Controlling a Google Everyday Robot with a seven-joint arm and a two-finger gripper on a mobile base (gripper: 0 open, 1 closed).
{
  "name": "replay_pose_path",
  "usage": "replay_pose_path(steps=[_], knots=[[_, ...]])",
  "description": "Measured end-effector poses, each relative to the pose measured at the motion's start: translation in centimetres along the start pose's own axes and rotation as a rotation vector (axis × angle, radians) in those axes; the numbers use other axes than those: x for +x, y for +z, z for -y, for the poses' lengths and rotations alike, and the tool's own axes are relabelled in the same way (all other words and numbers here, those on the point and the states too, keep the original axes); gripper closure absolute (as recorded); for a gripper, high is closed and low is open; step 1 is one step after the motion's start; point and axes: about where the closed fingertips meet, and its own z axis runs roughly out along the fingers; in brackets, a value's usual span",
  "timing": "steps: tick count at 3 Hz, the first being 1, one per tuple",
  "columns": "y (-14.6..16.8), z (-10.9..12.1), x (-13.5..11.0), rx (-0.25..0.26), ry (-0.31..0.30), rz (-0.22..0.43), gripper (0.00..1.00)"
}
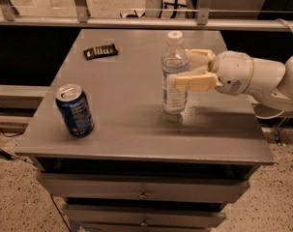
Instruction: Place blue plastic bottle upright
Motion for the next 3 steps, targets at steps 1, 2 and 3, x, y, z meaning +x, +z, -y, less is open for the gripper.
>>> replay_pose_path(steps=[1,2,3], knots=[[-0.11,-0.01,0.55,-0.006,-0.006,-0.003,0.87],[-0.09,-0.12,0.95,-0.015,-0.013,-0.015,0.64],[-0.11,-0.26,1.39,-0.021,-0.011,-0.021,0.40]])
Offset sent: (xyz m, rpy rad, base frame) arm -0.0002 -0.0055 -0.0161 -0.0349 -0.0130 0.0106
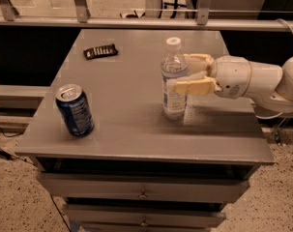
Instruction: Place blue plastic bottle upright
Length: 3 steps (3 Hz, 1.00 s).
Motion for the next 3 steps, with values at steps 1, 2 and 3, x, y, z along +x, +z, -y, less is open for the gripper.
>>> replay_pose_path(steps=[1,2,3], knots=[[-0.3,-0.3,0.9,0.002,0.018,-0.007,0.09],[-0.8,-0.6,1.6,0.008,0.034,-0.013,0.00],[-1.8,-0.8,2.1,0.021,0.042,-0.029,0.00]])
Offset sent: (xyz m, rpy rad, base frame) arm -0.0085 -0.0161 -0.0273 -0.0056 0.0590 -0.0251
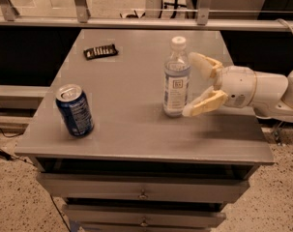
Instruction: Place blue plastic bottle upright
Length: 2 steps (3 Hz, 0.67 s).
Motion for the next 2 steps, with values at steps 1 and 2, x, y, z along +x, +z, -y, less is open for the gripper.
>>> replay_pose_path(steps=[1,2], knots=[[-2.2,0.3,-0.2,0.018,-0.015,-0.054,0.00],[-5.4,1.0,-0.9,0.042,-0.050,-0.130,0.00]])
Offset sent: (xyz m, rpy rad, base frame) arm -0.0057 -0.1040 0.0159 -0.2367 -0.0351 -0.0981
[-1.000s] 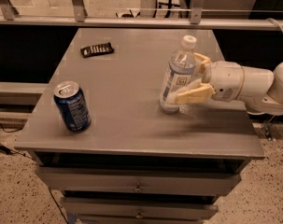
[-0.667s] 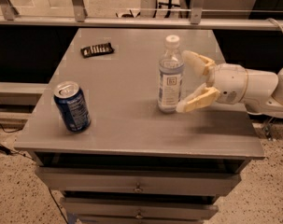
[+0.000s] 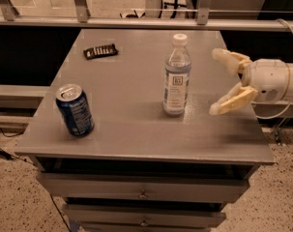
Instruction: Place blue plastic bottle upright
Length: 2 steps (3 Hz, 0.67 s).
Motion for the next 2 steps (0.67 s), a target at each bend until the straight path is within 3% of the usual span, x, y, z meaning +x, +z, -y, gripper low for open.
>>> replay_pose_path(steps=[1,2], knots=[[-3.65,0.95,-0.37,0.036,-0.013,-0.100,0.00],[-4.01,1.16,-0.28,0.042,-0.012,-0.106,0.00]])
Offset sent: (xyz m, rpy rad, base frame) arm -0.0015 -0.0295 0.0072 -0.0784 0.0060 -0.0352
